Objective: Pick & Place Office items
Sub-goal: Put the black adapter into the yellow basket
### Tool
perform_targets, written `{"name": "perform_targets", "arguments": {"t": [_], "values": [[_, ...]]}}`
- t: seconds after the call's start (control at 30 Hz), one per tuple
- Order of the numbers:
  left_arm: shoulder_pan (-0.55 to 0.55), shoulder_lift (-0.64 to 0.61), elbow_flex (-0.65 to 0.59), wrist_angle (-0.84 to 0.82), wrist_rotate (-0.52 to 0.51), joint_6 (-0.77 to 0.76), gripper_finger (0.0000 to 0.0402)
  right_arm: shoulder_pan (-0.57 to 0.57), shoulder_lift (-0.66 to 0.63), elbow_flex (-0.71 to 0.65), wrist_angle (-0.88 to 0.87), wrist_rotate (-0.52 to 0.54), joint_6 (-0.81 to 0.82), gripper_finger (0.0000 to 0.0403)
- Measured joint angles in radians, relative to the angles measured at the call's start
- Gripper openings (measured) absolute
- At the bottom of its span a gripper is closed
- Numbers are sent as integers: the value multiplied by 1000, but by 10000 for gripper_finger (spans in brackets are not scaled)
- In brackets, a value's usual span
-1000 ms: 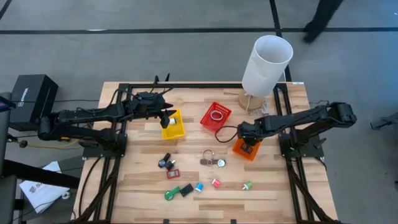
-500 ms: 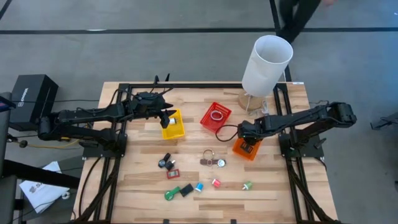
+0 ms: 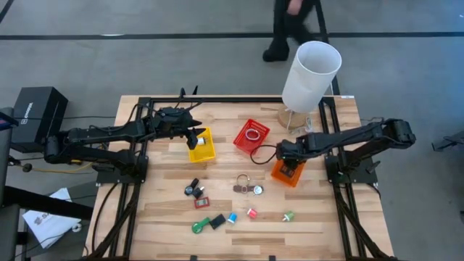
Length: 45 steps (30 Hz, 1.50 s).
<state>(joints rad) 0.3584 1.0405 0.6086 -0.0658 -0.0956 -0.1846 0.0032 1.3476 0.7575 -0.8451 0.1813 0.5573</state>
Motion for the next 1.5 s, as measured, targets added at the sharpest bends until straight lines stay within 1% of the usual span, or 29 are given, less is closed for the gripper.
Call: {"name": "perform_targets", "arguments": {"t": [0.17,0.27,0.33,0.4,0.43,0.5,0.63,0.7,0.83,0.97,1.03,1.13,1.27,1.33,1.5], "values": [[0,0,0,0,0,-33,158,-6,0,150,-157,4,-59,176],[-5,0,0,0,0,-37,158,-5,-7,223,-152,12,-136,178],[-18,0,0,0,0,-37,158,-4,-18,249,-87,31,-220,177],[-42,0,0,0,0,-41,158,-3,-38,250,18,20,-338,175],[-57,0,0,-1,0,-41,158,-3,-50,249,66,-7,-393,174],[-94,0,0,-1,0,-41,158,-4,-71,249,159,-94,-490,170],[-182,0,0,-1,0,-64,158,-5,-114,217,323,-234,-616,161],[-226,0,0,-2,0,-88,158,-5,-133,176,390,-268,-633,157],[-309,0,0,-3,0,-111,158,-6,-159,41,586,-286,-638,150],[-383,0,0,-4,0,-112,158,-12,-152,-76,790,-291,-658,146],[-416,0,0,-4,0,-112,158,-31,-147,-79,817,-297,-716,145],[-457,0,0,-3,-1,-142,158,-78,-148,-58,909,-310,-710,146],[-498,0,0,-2,-28,-192,158,-135,-148,-50,1067,-373,-712,146],[-511,0,0,-1,-31,-195,158,-152,-149,-50,1089,-393,-712,146],[-532,0,0,-1,-34,-195,158,-165,-149,-56,1087,-394,-683,146]]}}
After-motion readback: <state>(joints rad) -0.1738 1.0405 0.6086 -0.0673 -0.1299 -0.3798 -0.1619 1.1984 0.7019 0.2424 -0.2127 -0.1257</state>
